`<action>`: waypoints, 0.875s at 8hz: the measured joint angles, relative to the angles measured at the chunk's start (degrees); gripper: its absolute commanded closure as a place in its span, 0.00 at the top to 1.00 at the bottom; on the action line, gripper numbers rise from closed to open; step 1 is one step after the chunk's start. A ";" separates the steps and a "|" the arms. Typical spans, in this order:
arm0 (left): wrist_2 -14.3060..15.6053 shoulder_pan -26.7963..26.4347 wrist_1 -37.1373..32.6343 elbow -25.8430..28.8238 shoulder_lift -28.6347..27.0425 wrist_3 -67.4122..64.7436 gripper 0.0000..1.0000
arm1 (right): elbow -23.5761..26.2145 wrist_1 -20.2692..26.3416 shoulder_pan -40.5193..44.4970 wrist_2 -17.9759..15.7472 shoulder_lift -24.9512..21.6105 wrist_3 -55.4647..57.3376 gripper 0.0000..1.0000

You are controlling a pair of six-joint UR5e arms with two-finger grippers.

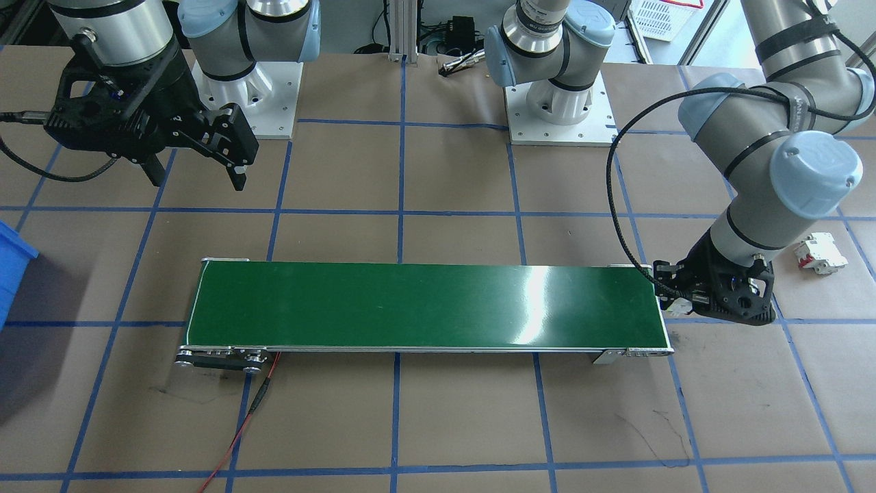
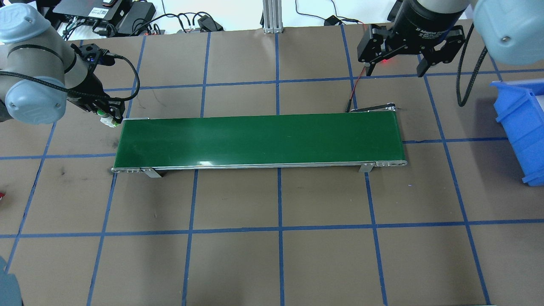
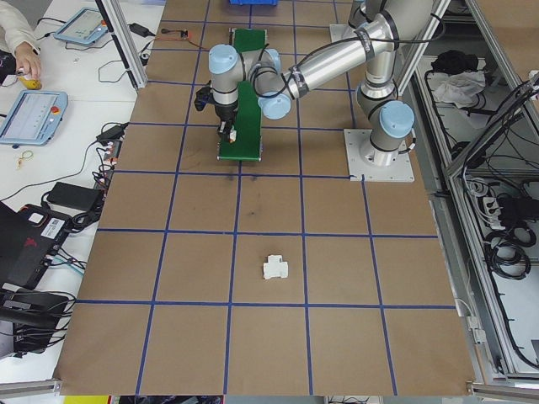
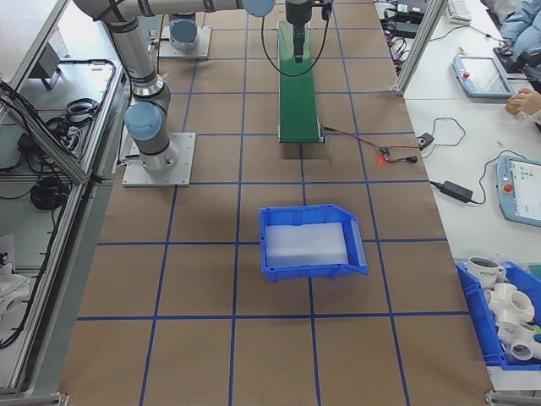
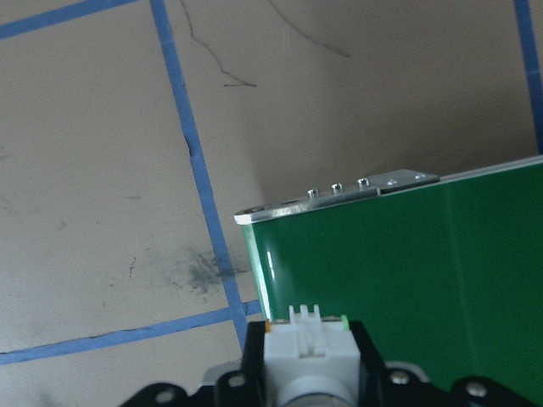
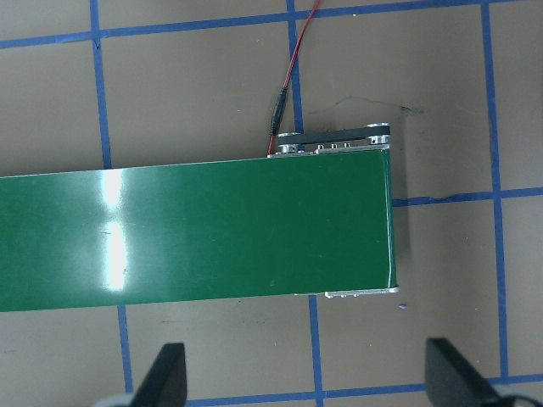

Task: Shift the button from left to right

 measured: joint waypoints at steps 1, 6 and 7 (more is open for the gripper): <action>0.02 -0.02 0.52 -0.06 -1.33 -2.68 0.00 | 0.00 0.00 0.01 0.04 0.00 0.01 1.00; -0.68 -0.02 0.99 -2.86 -2.90 -6.78 0.00 | 0.05 0.16 0.05 -0.09 0.02 0.02 1.00; -0.81 -0.02 1.03 -3.79 -2.95 -6.80 0.50 | 0.04 0.19 0.04 -0.17 0.02 -0.02 1.00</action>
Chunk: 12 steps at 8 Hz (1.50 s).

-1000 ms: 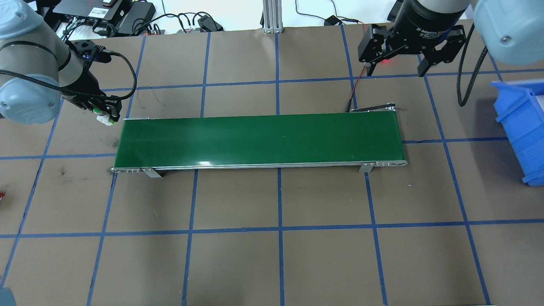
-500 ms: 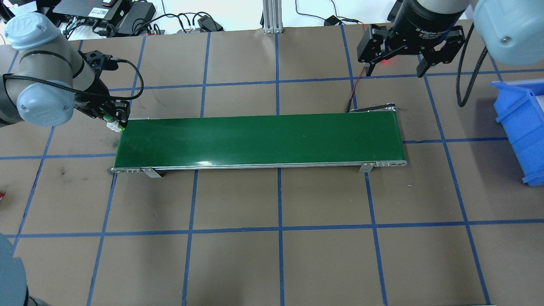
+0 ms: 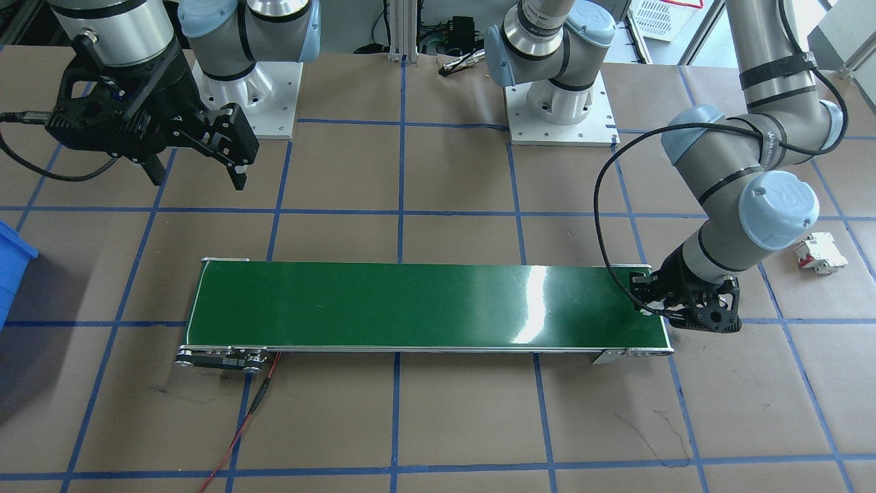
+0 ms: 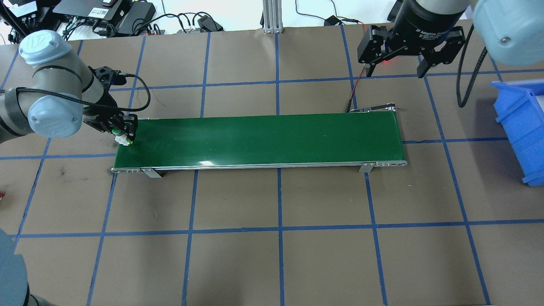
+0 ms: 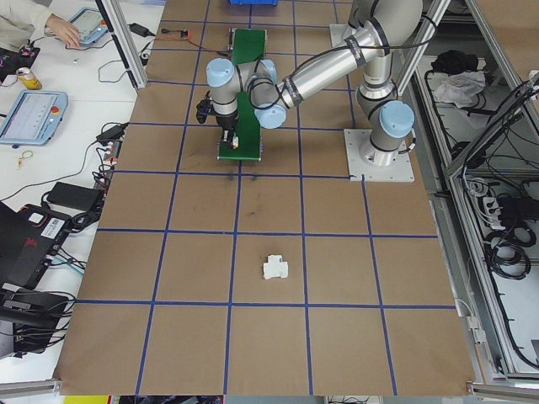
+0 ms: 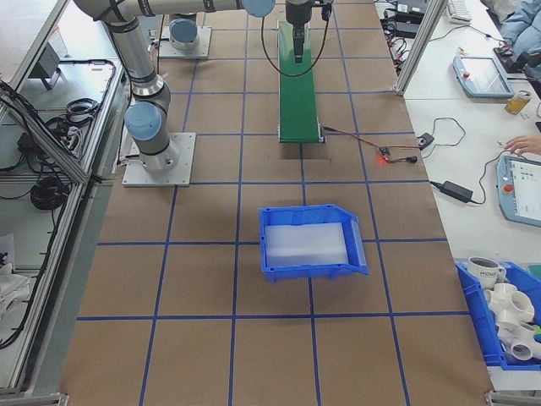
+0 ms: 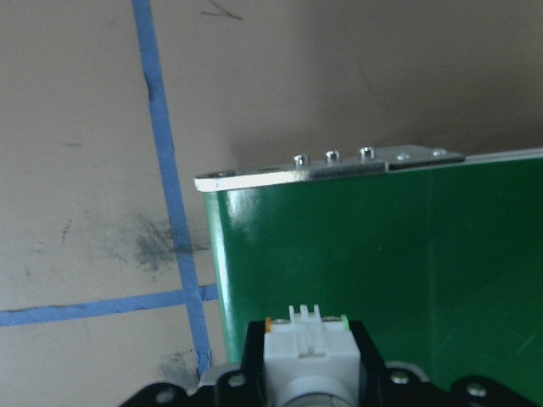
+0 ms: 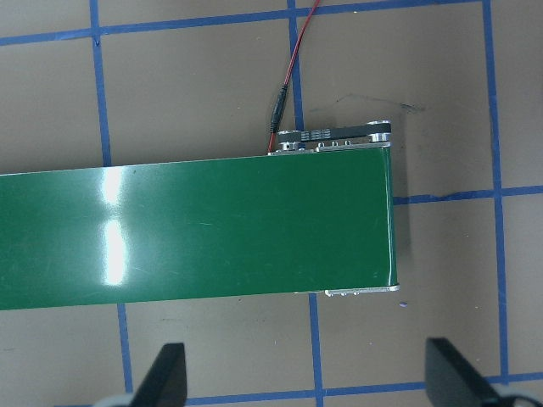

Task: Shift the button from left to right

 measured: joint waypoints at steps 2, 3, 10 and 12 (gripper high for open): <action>-0.03 -0.03 -0.01 -0.51 0.15 -0.04 1.00 | 0.01 -0.01 -0.03 -0.07 -0.01 -0.04 1.00; -0.01 -0.32 -0.07 -0.59 0.64 -0.03 1.00 | 0.02 0.00 -0.03 0.05 -0.01 -0.05 1.00; 0.44 -16.02 -12.95 -0.26 18.95 -14.04 1.00 | 0.29 -0.13 0.12 -0.39 0.16 -3.14 1.00; 0.72 -16.15 -14.22 -0.13 19.89 -16.56 1.00 | 0.06 -0.50 0.14 -0.55 0.10 -3.87 1.00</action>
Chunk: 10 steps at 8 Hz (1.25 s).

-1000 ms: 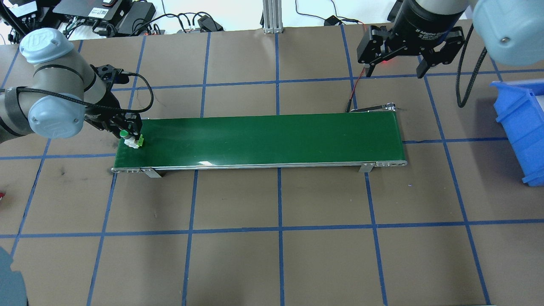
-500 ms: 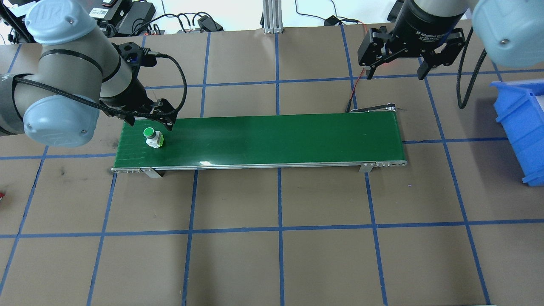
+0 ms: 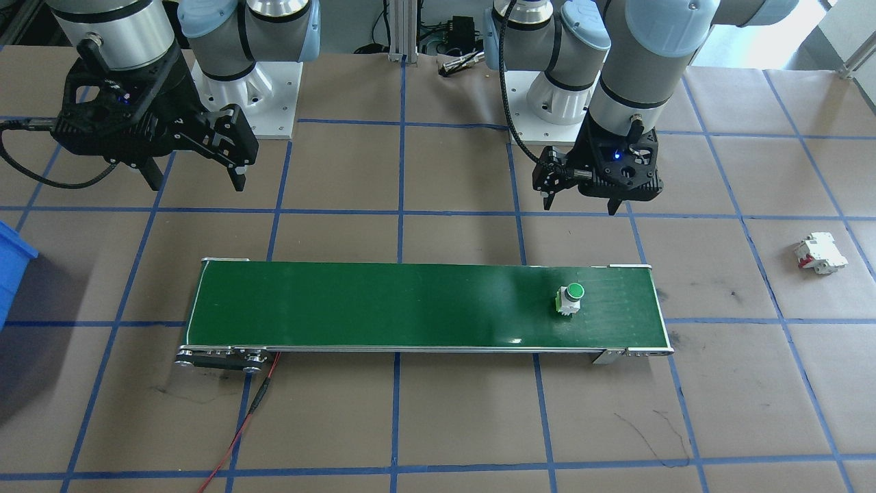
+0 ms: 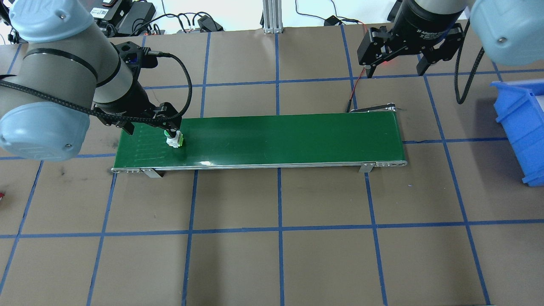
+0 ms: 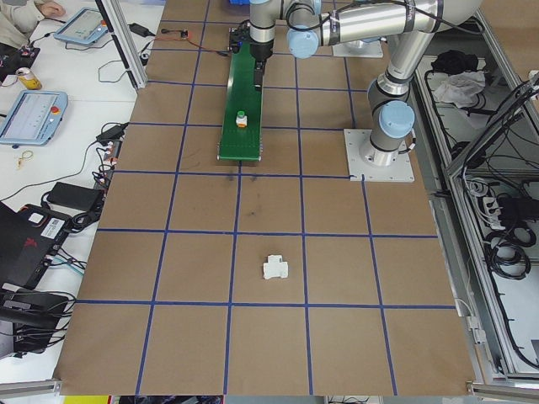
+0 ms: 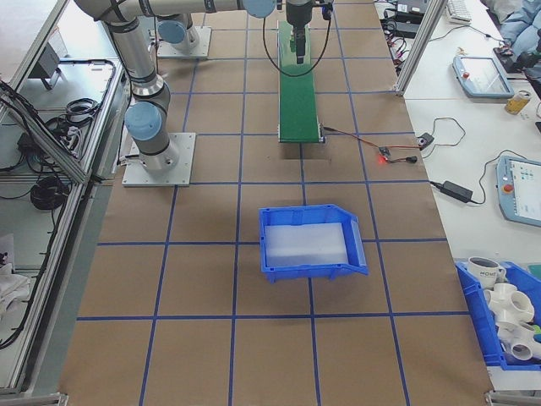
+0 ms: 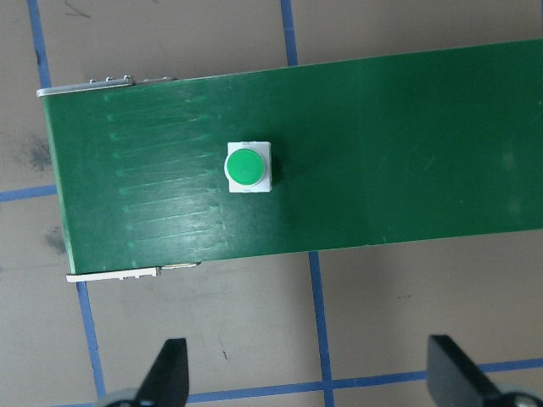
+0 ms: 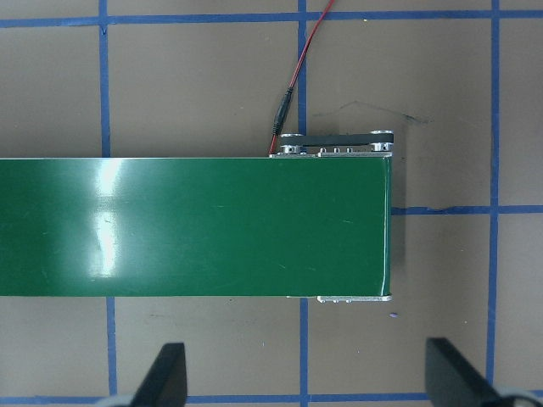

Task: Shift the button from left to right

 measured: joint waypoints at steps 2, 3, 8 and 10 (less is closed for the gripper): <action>0.53 0.16 -0.10 0.43 0.04 -0.65 1.00 | 0.50 -0.01 0.00 0.32 0.35 0.09 1.00; 2.31 0.20 -0.16 0.50 -0.03 -0.73 1.00 | 0.85 0.26 0.00 0.21 0.63 0.31 1.00; 5.03 0.24 0.09 0.49 -0.34 -0.78 1.00 | 1.34 0.54 0.00 0.33 1.03 -0.08 1.00; 4.73 0.25 0.31 0.38 -0.38 -0.21 1.00 | 1.38 0.51 0.00 0.47 1.03 -0.24 1.00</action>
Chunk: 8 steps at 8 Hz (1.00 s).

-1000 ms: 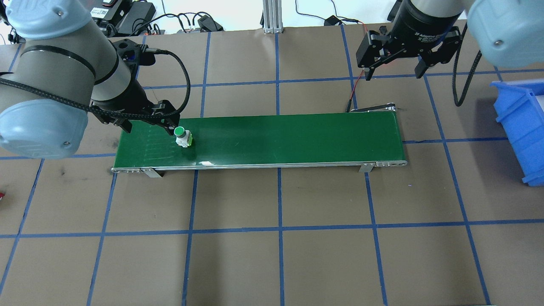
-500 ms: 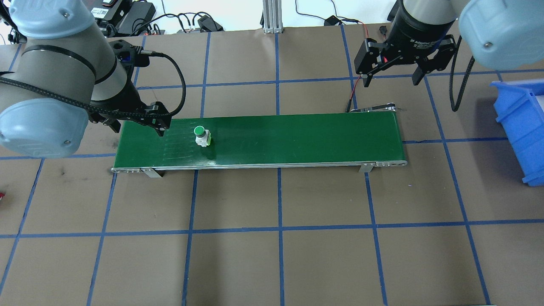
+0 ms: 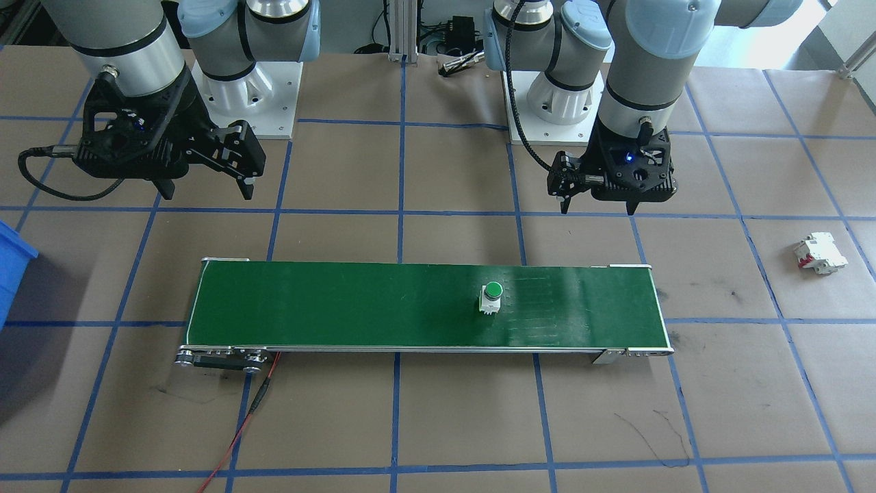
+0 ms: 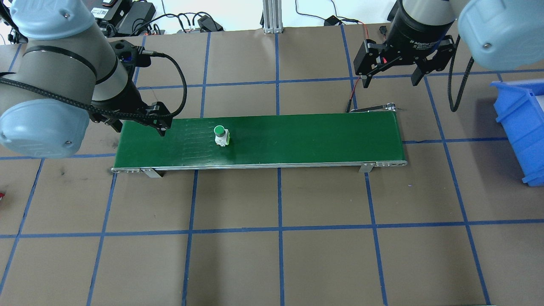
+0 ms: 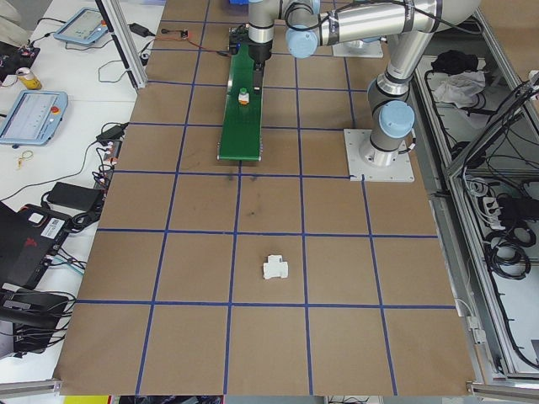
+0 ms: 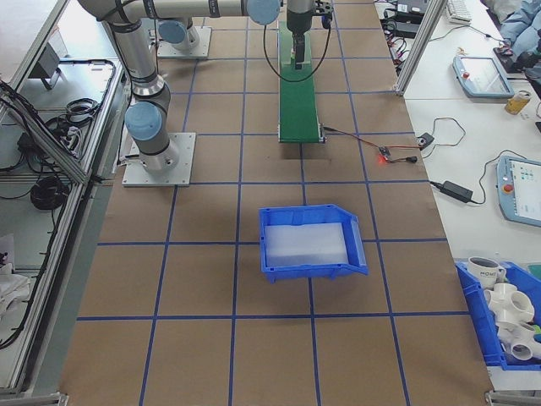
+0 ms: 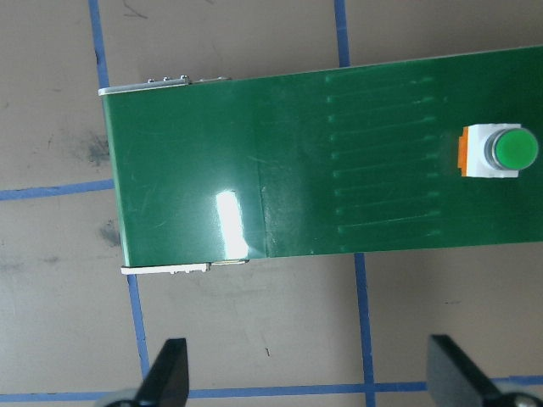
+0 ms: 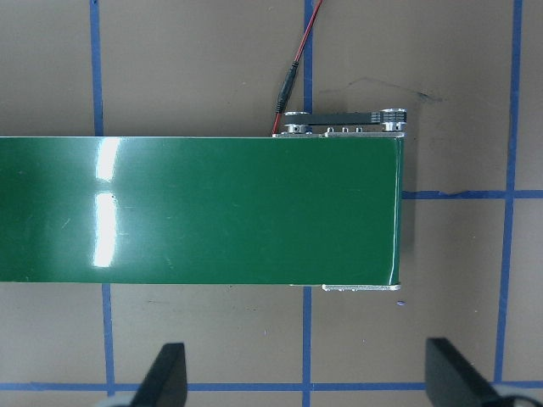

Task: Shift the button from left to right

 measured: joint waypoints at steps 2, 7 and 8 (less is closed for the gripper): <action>0.03 0.06 0.09 0.11 -0.02 -0.03 1.00 | 0.02 -0.32 0.00 0.05 0.01 -0.03 1.00; 0.32 0.17 0.15 0.10 0.00 0.15 1.00 | 1.03 -1.47 0.00 2.00 3.33 0.64 1.00; 0.38 0.17 0.18 0.12 0.00 0.14 1.00 | 1.54 -2.30 0.00 4.02 4.40 0.76 1.00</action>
